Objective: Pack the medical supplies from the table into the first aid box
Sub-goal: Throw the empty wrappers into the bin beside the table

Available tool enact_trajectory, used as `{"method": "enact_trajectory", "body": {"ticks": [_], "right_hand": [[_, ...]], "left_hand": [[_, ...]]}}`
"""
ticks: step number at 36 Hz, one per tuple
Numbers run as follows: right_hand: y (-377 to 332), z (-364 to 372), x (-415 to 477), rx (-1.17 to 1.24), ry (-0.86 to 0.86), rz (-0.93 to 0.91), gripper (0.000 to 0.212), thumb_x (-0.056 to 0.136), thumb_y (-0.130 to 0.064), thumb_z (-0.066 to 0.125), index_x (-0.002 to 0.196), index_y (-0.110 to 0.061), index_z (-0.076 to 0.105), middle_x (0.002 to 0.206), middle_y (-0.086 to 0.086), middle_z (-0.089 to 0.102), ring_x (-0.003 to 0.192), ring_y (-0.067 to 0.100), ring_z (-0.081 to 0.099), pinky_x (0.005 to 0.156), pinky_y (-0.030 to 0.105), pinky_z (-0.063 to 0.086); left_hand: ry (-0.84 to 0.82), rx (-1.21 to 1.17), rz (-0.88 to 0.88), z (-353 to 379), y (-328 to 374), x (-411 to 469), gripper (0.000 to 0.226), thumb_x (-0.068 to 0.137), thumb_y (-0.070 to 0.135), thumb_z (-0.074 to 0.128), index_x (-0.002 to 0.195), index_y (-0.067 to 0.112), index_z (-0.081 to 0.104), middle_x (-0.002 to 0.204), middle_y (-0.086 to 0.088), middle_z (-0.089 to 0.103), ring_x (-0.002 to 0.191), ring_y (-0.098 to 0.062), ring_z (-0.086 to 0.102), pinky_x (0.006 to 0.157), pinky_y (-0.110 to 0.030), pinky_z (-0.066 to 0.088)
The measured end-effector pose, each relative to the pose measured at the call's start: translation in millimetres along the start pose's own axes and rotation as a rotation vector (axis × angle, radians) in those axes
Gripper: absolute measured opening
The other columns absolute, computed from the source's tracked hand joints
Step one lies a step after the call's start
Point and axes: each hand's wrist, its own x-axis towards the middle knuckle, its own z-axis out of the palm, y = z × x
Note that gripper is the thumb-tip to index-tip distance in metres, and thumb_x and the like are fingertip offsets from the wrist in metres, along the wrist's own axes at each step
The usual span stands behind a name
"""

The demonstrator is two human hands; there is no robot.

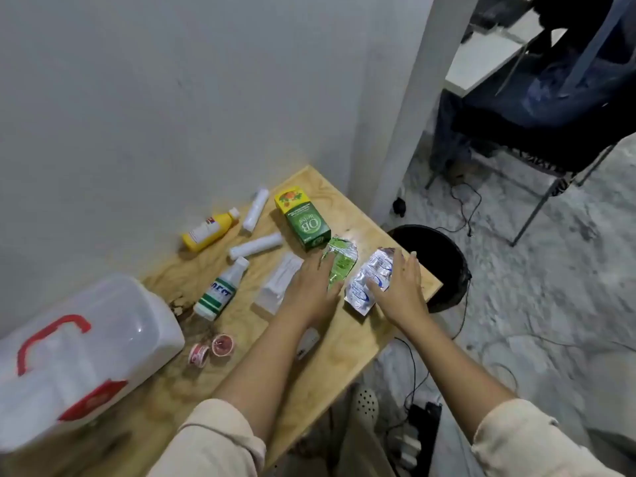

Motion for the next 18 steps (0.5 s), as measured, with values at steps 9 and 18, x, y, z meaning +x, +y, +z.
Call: {"method": "enact_trajectory", "body": {"ticks": [9, 18], "right_hand": [[4, 14, 9, 0.0, 0.079, -0.034, 0.089, 0.081, -0.044, 0.064, 0.146, -0.008, 0.014, 0.155, 0.017, 0.011, 0.144, 0.029, 0.007, 0.119, 0.04, 0.013], [0, 9, 14, 0.159, 0.136, -0.121, 0.087, 0.071, -0.029, 0.077, 0.141, -0.015, 0.027, 0.131, 0.01, 0.035, 0.123, 0.027, 0.038, 0.101, 0.037, 0.039]], "left_hand": [[0.015, 0.223, -0.021, 11, 2, 12, 0.064, 0.1, 0.035, 0.047, 0.156, 0.018, 0.022, 0.163, -0.011, 0.021, 0.149, -0.026, 0.023, 0.115, -0.036, 0.019], [-0.008, 0.158, -0.133, 4, 14, 21, 0.065, 0.095, 0.026, 0.06, 0.152, 0.021, 0.029, 0.15, -0.012, 0.03, 0.14, -0.03, 0.029, 0.11, -0.038, 0.024]]}}
